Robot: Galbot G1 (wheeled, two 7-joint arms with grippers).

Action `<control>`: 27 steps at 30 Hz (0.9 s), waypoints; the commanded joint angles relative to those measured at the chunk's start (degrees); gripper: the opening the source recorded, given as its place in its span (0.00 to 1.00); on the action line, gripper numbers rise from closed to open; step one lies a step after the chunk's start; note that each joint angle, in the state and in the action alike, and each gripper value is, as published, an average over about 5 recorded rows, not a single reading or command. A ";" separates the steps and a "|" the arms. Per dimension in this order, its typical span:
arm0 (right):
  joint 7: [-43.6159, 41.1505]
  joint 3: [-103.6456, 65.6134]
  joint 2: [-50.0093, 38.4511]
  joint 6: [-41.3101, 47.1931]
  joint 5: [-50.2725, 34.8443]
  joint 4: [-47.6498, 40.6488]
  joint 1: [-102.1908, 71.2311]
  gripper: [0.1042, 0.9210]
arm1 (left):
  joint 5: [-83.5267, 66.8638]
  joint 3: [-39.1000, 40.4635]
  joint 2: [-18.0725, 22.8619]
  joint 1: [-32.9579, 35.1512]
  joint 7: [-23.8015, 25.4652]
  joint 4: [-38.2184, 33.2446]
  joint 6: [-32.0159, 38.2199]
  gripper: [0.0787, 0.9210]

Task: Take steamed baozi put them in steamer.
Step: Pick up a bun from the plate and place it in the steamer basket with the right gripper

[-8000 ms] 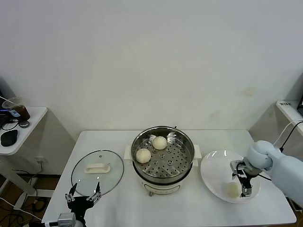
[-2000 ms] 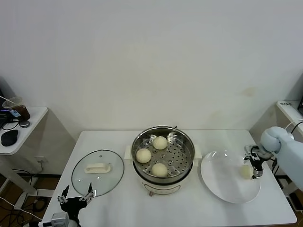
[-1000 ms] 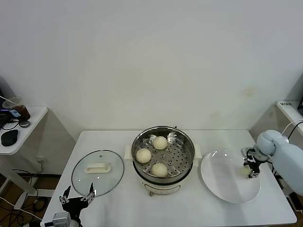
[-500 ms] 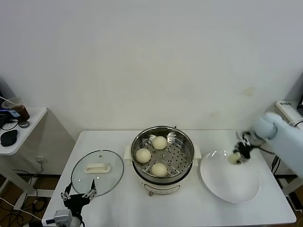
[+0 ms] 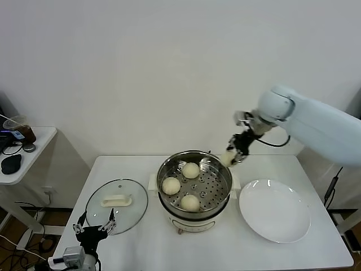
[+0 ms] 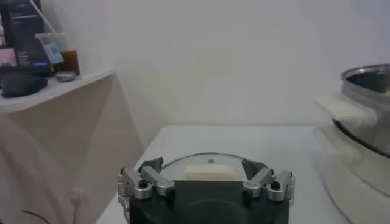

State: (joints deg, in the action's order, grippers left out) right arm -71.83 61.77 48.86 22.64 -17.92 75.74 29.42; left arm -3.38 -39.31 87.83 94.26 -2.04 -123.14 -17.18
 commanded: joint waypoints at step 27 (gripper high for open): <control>5.92 12.30 10.93 4.87 2.95 0.64 -2.83 0.49 | -0.66 -0.47 0.73 -1.13 0.01 1.53 -0.08 0.88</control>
State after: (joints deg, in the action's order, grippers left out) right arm -66.54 73.29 59.09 27.29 -17.23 76.37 28.47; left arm -4.01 -39.77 88.60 93.08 -2.03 -121.83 -17.29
